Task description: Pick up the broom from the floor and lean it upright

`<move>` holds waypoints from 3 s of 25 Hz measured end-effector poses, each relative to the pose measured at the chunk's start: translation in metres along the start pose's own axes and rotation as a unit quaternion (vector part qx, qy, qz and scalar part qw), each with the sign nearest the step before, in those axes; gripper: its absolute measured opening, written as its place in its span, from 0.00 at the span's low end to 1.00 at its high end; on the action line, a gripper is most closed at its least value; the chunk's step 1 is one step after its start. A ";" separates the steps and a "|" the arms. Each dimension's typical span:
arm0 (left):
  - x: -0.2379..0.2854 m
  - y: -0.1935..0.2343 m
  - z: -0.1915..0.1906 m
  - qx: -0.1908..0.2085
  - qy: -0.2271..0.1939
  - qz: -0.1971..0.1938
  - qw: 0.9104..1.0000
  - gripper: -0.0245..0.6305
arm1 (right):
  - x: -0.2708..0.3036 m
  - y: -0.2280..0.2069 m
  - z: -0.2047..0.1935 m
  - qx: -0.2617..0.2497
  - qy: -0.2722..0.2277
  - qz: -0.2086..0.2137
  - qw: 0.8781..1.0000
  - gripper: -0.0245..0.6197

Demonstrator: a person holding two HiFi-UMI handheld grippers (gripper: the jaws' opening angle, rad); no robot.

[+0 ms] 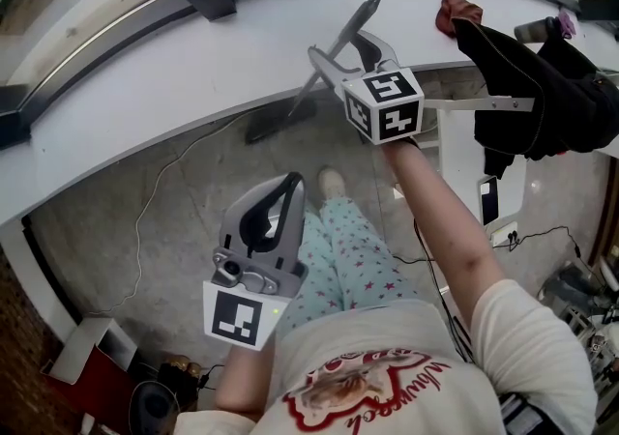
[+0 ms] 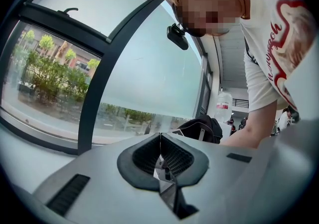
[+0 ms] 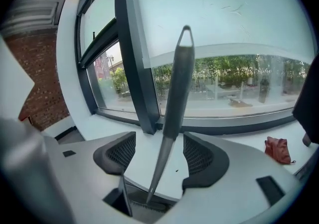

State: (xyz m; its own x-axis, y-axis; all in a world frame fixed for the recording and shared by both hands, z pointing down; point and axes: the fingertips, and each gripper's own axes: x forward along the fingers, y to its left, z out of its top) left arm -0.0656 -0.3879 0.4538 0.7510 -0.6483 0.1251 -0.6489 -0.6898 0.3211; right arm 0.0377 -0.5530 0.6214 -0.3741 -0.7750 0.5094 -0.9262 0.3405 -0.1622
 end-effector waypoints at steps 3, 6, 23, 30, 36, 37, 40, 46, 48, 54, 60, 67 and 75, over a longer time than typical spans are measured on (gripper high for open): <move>0.003 -0.003 0.004 0.002 -0.004 -0.005 1.000 0.07 | -0.014 -0.001 -0.001 -0.006 -0.001 -0.006 1.000 0.49; 0.003 -0.004 0.008 0.005 -0.003 -0.006 1.000 0.07 | -0.034 -0.001 -0.003 -0.008 -0.009 -0.021 1.000 0.49; 0.008 -0.024 0.059 0.031 -0.030 -0.044 0.998 0.07 | -0.194 0.069 0.118 -0.010 -0.196 -0.058 0.979 0.07; -0.005 -0.066 0.089 0.055 -0.041 -0.097 0.993 0.07 | -0.251 0.112 0.150 0.000 -0.259 -0.034 0.965 0.07; -0.043 -0.111 0.116 0.075 -0.068 -0.090 0.991 0.07 | -0.316 0.142 0.173 -0.028 -0.299 0.006 0.954 0.08; -0.047 -0.119 0.120 0.085 -0.073 -0.087 0.990 0.07 | -0.327 0.143 0.182 -0.035 -0.309 0.014 0.950 0.07; -0.060 -0.146 0.128 0.107 -0.081 -0.076 0.988 0.07 | -0.364 0.146 0.199 -0.041 -0.333 0.032 0.941 0.07; -0.086 -0.217 0.121 0.084 -0.113 -0.017 0.990 0.07 | -0.449 0.146 0.164 -0.066 -0.312 0.070 0.945 0.08; -0.100 -0.238 0.123 0.073 -0.124 -0.004 0.990 0.07 | -0.473 0.147 0.151 -0.069 -0.297 0.084 0.949 0.08; -0.138 -0.271 0.125 0.086 -0.131 -0.018 0.987 0.07 | -0.519 0.171 0.142 -0.080 -0.306 0.090 0.944 0.08; -0.186 -0.267 0.122 0.085 -0.135 -0.042 0.986 0.07 | -0.543 0.215 0.126 -0.064 -0.321 0.047 0.944 0.07; -0.265 -0.248 0.082 0.070 -0.083 -0.061 0.992 0.07 | -0.540 0.298 0.067 -0.029 -0.288 0.031 0.957 0.07; -0.327 -0.250 0.097 0.095 -0.119 -0.019 0.988 0.07 | -0.558 0.367 0.080 -0.060 -0.307 0.087 0.946 0.08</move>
State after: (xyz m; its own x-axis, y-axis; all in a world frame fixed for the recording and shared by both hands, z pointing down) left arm -0.1612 -0.0347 0.2419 0.7402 -0.6625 -0.1147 -0.6489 -0.7485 0.1365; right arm -0.0973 -0.0379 0.2103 -0.5107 -0.8528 -0.1088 -0.8503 0.5198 -0.0829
